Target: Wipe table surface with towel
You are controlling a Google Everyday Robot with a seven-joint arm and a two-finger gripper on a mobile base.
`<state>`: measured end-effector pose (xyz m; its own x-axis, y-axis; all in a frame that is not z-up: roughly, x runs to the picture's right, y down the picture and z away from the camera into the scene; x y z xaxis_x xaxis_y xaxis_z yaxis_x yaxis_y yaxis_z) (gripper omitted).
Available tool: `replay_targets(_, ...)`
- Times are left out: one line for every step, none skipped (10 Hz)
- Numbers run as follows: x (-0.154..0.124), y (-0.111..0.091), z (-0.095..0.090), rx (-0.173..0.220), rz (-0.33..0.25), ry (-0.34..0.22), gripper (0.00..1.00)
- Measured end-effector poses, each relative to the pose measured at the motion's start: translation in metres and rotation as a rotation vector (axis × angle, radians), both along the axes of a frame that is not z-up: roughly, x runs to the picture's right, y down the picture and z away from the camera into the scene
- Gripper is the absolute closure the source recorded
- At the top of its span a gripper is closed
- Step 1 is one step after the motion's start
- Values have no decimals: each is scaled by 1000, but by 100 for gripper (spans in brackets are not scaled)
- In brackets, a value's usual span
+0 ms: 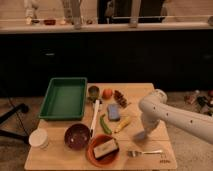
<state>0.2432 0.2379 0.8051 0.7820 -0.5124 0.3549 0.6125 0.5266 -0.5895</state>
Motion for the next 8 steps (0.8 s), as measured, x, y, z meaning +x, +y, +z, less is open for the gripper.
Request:
replay_targets(0,7,-2,-47,-31,-18,100)
replay_targets(2,10,-2,-72,-50,-18,100)
replay_targets(7,14,-1,-93,-66,-5,100)
replay_targets(19,17,-1,-114,-89,30,100)
replay_targets(37,20,0,-125,-104,80,100)
replay_targets(50,22,0,-127,-110,122,100)
replay_targets(61,21,1,-118,-122,183,100)
replay_targets(68,20,3,-88,-132,254,100)
